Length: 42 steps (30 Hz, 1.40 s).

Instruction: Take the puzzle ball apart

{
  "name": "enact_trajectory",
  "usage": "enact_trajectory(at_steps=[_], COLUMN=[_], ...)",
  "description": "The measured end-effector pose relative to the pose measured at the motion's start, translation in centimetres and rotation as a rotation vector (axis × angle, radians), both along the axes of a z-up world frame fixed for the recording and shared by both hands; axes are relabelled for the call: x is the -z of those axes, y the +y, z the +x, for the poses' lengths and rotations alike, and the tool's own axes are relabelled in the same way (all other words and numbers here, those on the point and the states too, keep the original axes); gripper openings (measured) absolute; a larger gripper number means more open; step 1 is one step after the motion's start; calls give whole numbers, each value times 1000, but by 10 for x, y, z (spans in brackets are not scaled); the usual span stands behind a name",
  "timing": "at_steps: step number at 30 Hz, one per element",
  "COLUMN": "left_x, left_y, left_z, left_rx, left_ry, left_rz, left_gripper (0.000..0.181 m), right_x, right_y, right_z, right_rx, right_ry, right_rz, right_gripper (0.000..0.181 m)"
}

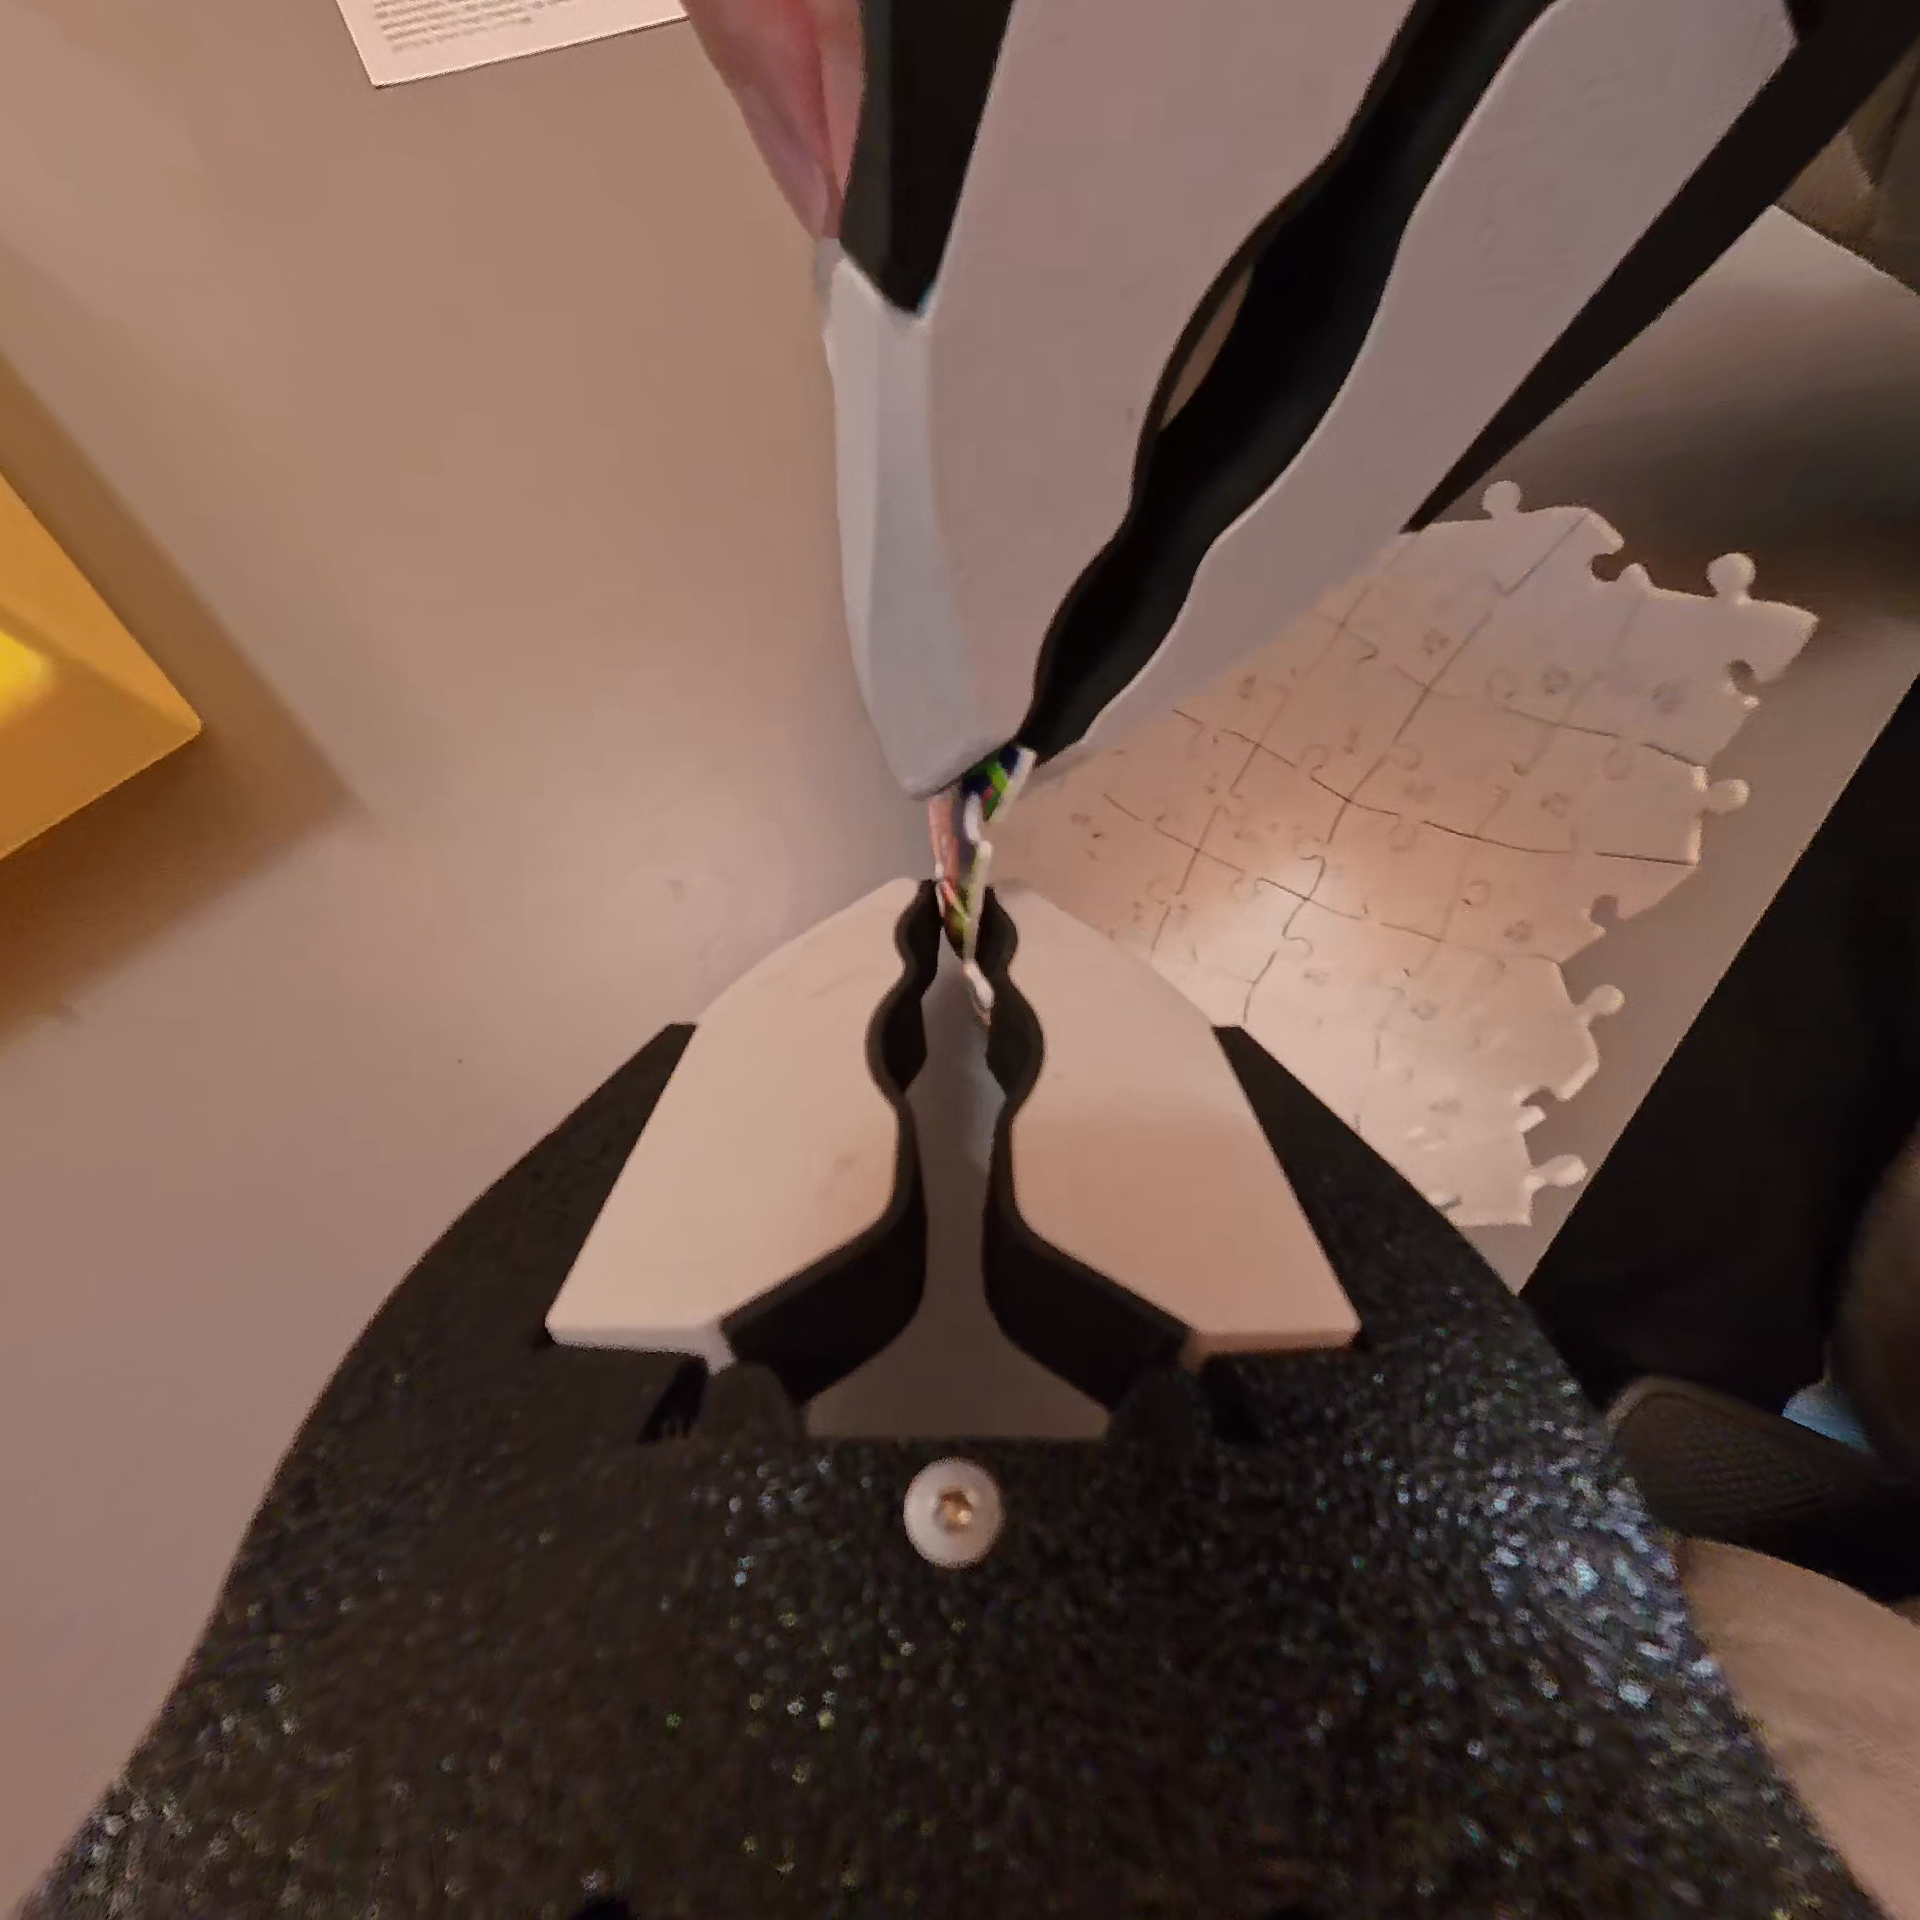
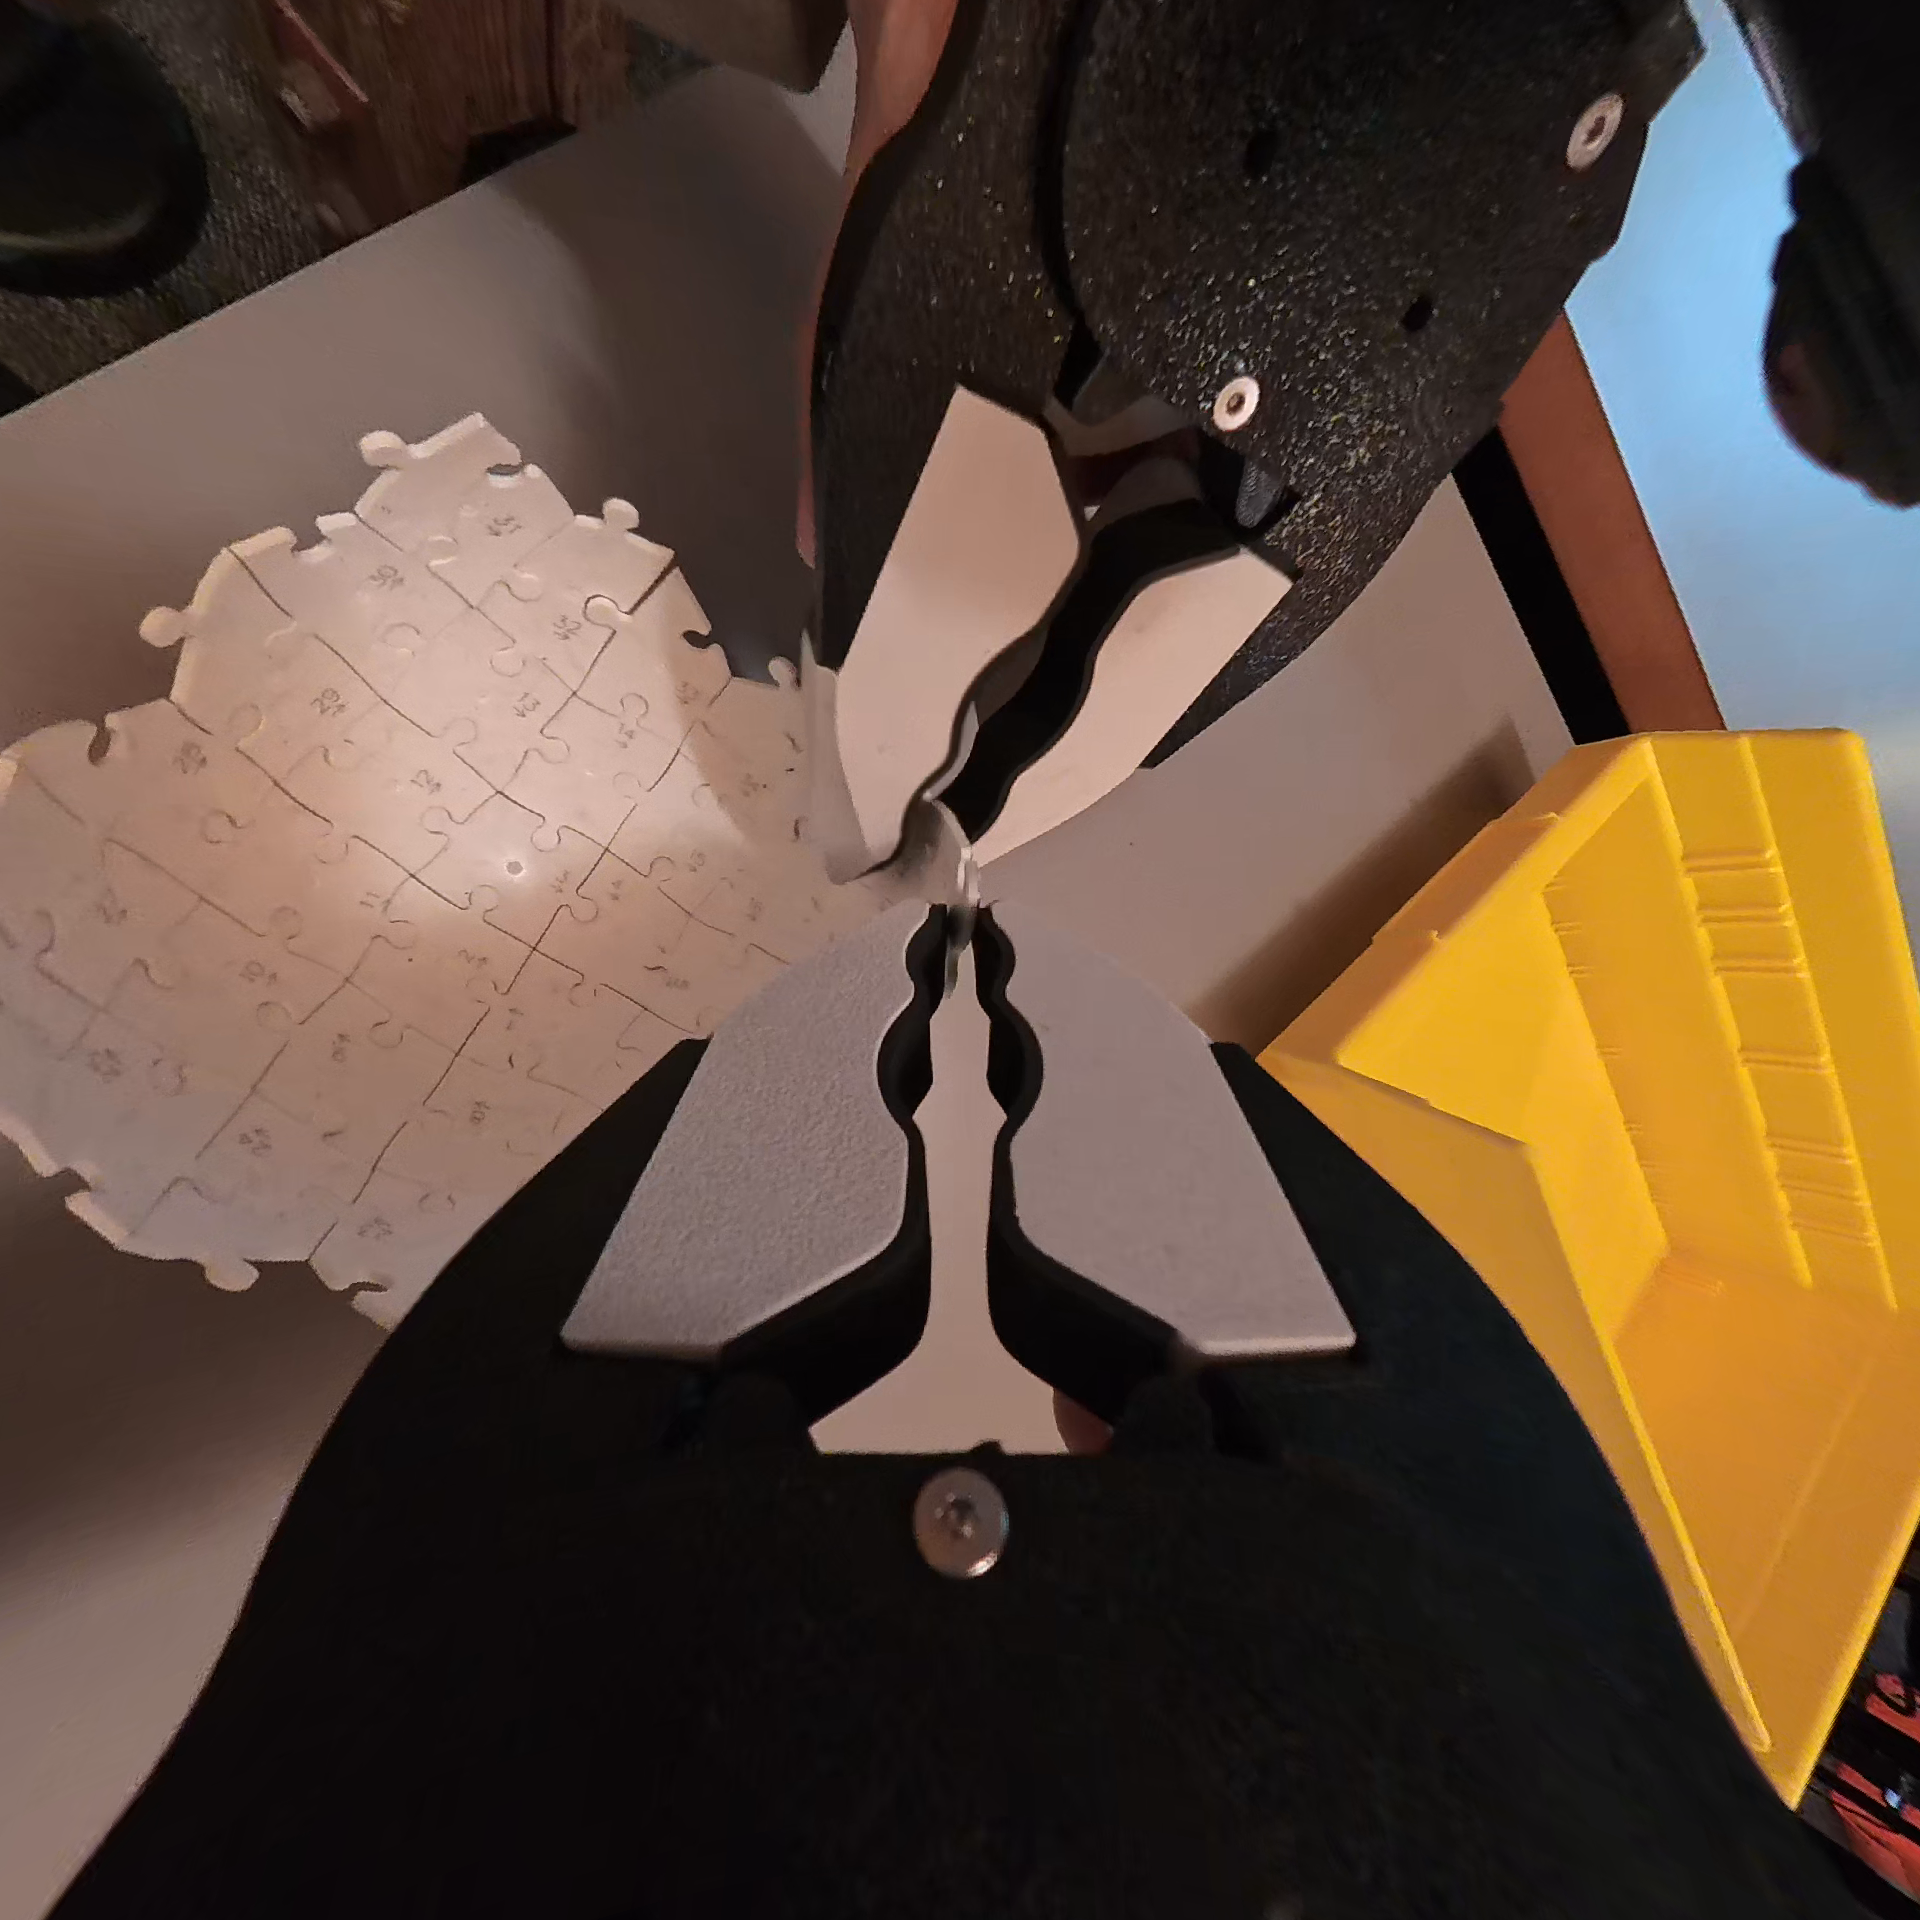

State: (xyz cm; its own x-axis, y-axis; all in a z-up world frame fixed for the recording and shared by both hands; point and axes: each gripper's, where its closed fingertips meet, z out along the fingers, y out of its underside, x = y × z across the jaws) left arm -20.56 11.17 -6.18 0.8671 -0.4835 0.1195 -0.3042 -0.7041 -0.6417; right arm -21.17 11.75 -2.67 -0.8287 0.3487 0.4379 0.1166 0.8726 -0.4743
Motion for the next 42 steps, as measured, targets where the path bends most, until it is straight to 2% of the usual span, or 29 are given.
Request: enact_trajectory(at_steps=[5,9,13,17,28,34,42], left_x=[-1,-1,1,1,1,1,1], left_y=[0,3,3,2,2,3,4], left_z=[1,-3,-3,-3,-4,-3,-6], left_rx=[-10,-54,-58,-60,-64,-65,-101], left_ry=[-30,-51,-49,-52,-57,-53,-68], left_rz=[-10,-20,-34,-39,-43,-42,-57], left_gripper=[13,4,2,2,2,2,2], right_x=[0,-1,1,12,8,17,15], right_y=[1,3,7,11,4,11,7], right_z=[-1,-4,-4,5,4,5,3], right_rx=[5,42,77,128,221,353,411], right_ry=[-13,-21,-41,-147,-312,-429,-506], right_rz=[-7,-54,-95,-126,-272,-242,-257], right_gripper=[4,6,17,33,23,22,22])
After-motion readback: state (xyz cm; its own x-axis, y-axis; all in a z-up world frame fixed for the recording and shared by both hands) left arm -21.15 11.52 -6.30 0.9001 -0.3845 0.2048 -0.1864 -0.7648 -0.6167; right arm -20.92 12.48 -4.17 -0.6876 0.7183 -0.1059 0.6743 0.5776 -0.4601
